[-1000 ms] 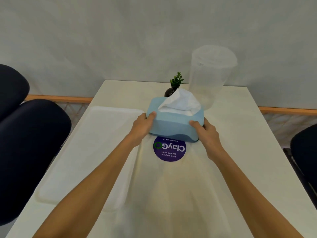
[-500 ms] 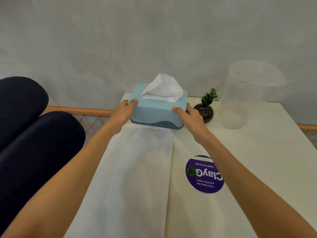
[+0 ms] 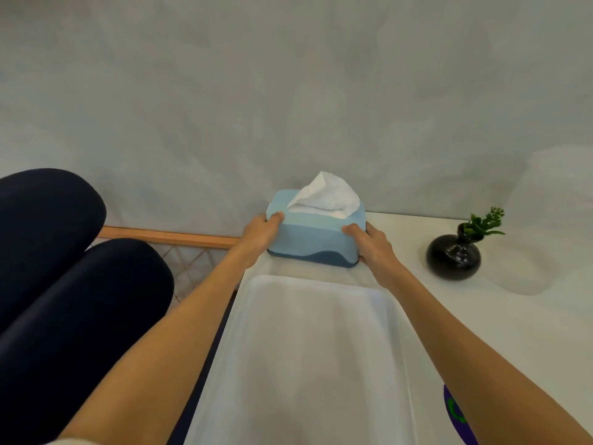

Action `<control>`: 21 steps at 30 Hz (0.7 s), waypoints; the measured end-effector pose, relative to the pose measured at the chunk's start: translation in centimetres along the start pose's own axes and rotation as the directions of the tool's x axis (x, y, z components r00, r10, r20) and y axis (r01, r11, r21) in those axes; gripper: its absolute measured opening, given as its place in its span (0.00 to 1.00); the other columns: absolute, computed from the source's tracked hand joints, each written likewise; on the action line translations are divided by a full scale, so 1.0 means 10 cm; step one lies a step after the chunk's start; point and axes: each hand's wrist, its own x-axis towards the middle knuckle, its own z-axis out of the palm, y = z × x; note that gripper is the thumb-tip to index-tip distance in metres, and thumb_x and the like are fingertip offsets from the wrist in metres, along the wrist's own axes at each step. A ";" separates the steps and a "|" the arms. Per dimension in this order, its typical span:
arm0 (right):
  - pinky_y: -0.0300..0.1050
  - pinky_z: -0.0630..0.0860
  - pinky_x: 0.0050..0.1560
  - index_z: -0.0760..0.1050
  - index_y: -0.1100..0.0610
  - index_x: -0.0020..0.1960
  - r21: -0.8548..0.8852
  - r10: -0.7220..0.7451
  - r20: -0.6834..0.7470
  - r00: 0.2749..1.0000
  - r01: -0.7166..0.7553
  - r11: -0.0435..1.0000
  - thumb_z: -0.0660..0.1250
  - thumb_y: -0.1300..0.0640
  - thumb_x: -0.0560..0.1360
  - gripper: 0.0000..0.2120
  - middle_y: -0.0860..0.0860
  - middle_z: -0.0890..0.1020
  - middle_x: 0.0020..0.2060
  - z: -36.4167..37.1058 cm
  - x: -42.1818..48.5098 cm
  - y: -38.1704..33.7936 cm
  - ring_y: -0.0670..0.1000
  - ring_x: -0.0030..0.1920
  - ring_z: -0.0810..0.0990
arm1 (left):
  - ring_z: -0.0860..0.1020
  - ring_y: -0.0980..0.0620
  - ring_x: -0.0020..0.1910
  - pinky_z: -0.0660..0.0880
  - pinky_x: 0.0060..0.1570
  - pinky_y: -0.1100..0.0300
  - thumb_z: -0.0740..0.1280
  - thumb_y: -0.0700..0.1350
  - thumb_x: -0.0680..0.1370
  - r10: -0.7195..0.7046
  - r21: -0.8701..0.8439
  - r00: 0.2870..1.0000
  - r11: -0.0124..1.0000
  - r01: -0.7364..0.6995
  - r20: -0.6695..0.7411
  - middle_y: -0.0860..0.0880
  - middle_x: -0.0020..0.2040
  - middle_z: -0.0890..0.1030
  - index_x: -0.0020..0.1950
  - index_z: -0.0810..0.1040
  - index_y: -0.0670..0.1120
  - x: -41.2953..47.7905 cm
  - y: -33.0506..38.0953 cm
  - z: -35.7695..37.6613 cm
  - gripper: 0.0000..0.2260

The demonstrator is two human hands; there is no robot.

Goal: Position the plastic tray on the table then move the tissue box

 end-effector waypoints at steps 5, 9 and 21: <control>0.44 0.73 0.47 0.66 0.53 0.67 -0.031 -0.029 -0.012 1.000 0.029 0.999 0.61 0.45 0.75 0.23 0.52 0.76 0.55 0.08 0.13 -0.03 0.54 0.53 0.75 | 0.73 0.46 0.52 0.68 0.46 0.54 0.54 0.55 0.81 0.008 0.033 1.000 0.999 -0.008 -0.011 0.43 0.56 0.75 0.65 0.70 0.40 0.20 -0.05 0.00 0.21; 0.41 0.73 0.40 0.67 0.53 0.67 -0.033 -0.033 -0.009 0.999 0.032 0.999 0.61 0.46 0.76 0.23 0.51 0.76 0.54 0.11 0.17 -0.07 0.53 0.52 0.75 | 0.72 0.46 0.52 0.67 0.46 0.54 0.54 0.55 0.81 0.037 0.052 0.999 0.998 -0.036 -0.021 0.43 0.55 0.73 0.66 0.69 0.39 0.28 -0.05 -0.01 0.22; 0.42 0.67 0.52 0.49 0.58 0.76 -0.282 -0.055 0.033 0.998 0.062 0.958 0.60 0.49 0.79 0.33 0.58 0.66 0.72 -0.11 -0.29 -0.35 0.58 0.68 0.69 | 0.63 0.41 0.74 0.63 0.71 0.49 0.58 0.50 0.81 0.253 0.223 0.963 0.948 -0.229 -0.088 0.40 0.76 0.61 0.78 0.49 0.42 -0.11 0.12 -0.09 0.30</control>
